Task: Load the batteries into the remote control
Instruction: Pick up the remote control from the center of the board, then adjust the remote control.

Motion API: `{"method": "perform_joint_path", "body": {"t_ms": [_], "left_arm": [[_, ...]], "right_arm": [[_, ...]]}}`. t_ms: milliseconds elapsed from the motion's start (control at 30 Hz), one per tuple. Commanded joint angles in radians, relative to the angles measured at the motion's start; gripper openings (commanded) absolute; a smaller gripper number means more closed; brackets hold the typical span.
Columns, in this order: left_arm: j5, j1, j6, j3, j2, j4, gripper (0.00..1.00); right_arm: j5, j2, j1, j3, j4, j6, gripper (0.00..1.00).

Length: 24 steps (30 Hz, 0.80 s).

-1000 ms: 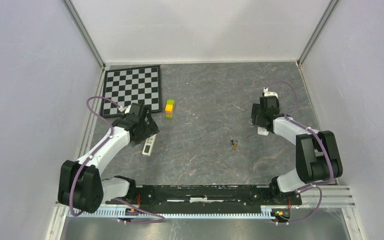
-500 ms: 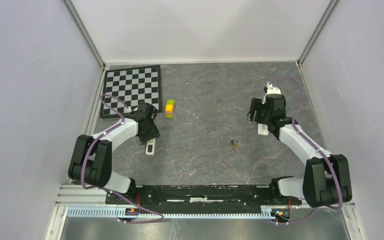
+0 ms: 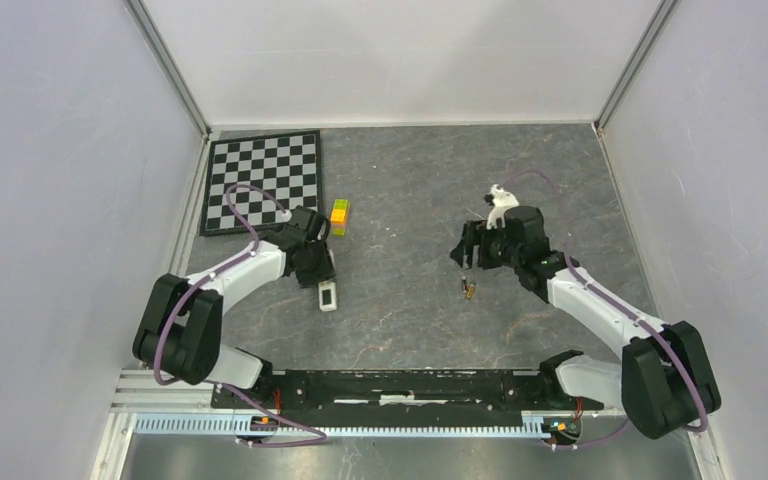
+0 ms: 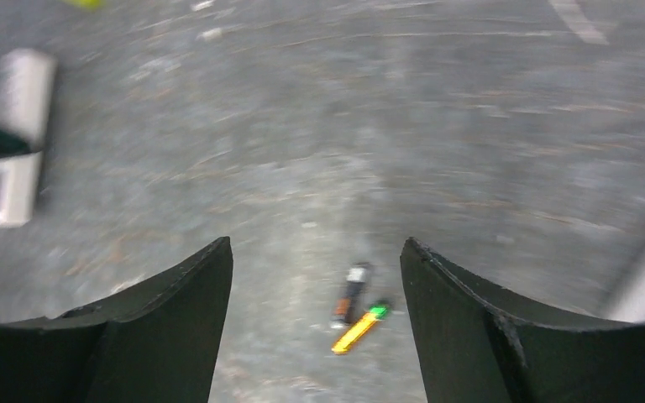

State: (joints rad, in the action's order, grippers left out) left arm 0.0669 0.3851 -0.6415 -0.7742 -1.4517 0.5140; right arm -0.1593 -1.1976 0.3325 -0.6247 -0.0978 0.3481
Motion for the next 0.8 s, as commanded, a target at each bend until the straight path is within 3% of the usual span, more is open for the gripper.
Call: {"method": "perform_joint_path", "body": {"t_ms": [0, 133, 233, 400, 767], "left_arm": [[-0.320, 0.048, 0.086, -0.026, 0.099, -0.121, 0.02], [-0.600, 0.081, 0.033, 0.005, 0.149, -0.276, 0.02], [-0.716, 0.102, -0.046, 0.018, 0.173, -0.370, 0.02], [-0.818, 0.150, -0.134, 0.008, 0.205, -0.476, 0.02], [-0.959, 0.199, -0.445, 0.048, 0.234, -0.852, 0.02]], "right_arm": [[-0.232, 0.053, 0.103, 0.053, 0.202, 0.077, 0.78], [-0.332, 0.091, 0.152, 0.128, 0.420, 0.274, 0.80], [-0.342, 0.123, 0.168, 0.168, 0.575, 0.433, 0.83], [-0.317, 0.134, 0.181, 0.189, 0.734, 0.623, 0.86], [-0.402, 0.044, 0.218, 0.126, 0.920, 0.755, 0.87]]}}
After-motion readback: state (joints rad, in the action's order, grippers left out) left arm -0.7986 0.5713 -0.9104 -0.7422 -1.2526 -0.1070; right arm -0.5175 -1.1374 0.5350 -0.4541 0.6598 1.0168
